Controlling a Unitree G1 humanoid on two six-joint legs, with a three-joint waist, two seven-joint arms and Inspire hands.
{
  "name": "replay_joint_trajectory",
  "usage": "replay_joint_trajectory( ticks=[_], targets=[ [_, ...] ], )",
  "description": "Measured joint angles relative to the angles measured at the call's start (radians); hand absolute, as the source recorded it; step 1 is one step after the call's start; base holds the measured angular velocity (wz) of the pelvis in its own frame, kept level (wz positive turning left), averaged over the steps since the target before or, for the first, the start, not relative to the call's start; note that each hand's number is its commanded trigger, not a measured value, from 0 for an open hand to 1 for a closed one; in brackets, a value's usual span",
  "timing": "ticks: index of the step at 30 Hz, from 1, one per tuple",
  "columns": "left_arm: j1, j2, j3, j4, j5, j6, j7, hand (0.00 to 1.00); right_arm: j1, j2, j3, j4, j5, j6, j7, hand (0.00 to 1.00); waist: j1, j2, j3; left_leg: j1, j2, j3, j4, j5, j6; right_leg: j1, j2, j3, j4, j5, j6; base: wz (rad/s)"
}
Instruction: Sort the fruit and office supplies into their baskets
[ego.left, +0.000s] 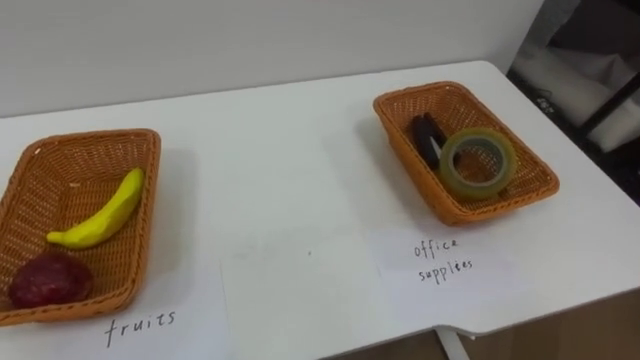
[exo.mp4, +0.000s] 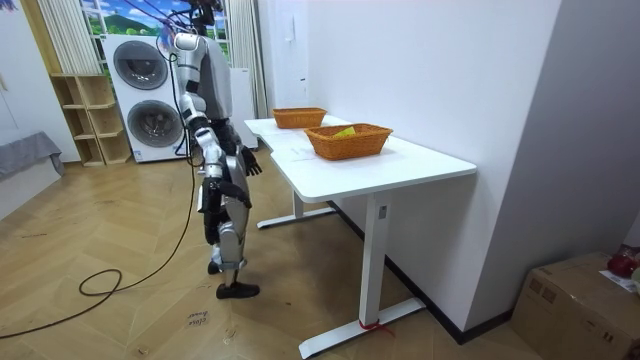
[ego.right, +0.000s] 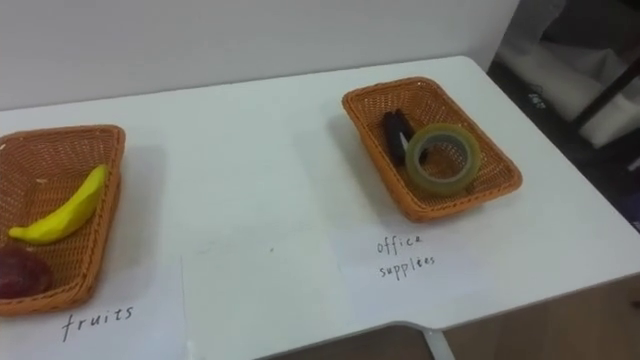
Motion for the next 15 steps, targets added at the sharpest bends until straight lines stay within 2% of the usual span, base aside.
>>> replay_joint_trajectory(
  ticks=[1,2,4,6,12,15],
  targets=[
    [-0.001,0.000,-0.004,0.000,-0.001,-0.001,0.000,0.00,0.001,0.001,0.017,0.001,-0.021,0.000,0.003,0.00,0.001,0.001,-0.0001,0.000,0.000,0.000,0.000,0.000,0.000,-0.005,-0.001,-0.001,0.005,-0.003,0.000,0.00],
    [-0.007,0.000,-0.005,0.002,-0.001,-0.004,0.000,0.00,0.000,0.005,0.052,0.014,-0.097,0.000,0.020,0.00,0.000,0.005,0.0026,0.000,-0.001,0.000,0.000,0.000,0.000,-0.008,-0.002,-0.001,0.008,-0.006,-0.001,0.00],
    [-0.014,-0.001,-0.009,0.022,-0.003,-0.018,0.000,0.00,-0.005,0.008,0.098,0.047,-0.211,0.000,0.051,0.00,0.007,0.006,0.0029,0.000,0.000,-0.002,0.001,0.000,0.000,-0.009,-0.001,-0.002,0.008,-0.007,-0.002,0.02],
    [-0.035,-0.003,-0.026,0.043,-0.020,-0.024,0.001,0.00,-0.006,0.008,0.169,0.084,-0.309,0.001,0.083,0.00,0.029,0.008,0.0034,-0.003,0.001,-0.008,0.001,0.000,0.000,-0.010,-0.001,-0.005,0.008,-0.007,-0.003,0.04],
    [-0.046,-0.002,-0.048,0.071,-0.020,-0.040,0.013,0.00,-0.016,0.010,0.337,0.153,-0.491,0.012,0.205,0.00,0.070,0.011,0.0037,-0.003,0.004,-0.017,-0.002,-0.001,-0.001,-0.005,0.000,-0.019,0.007,-0.006,-0.005,0.06],
    [-0.054,-0.003,-0.048,0.090,-0.020,-0.063,0.013,0.00,-0.019,0.010,0.372,0.172,-0.563,0.014,0.242,0.00,0.083,0.012,0.0040,-0.006,0.003,-0.028,-0.002,-0.001,-0.002,-0.002,0.000,-0.025,0.005,-0.006,-0.005,0.09]
  ],
)
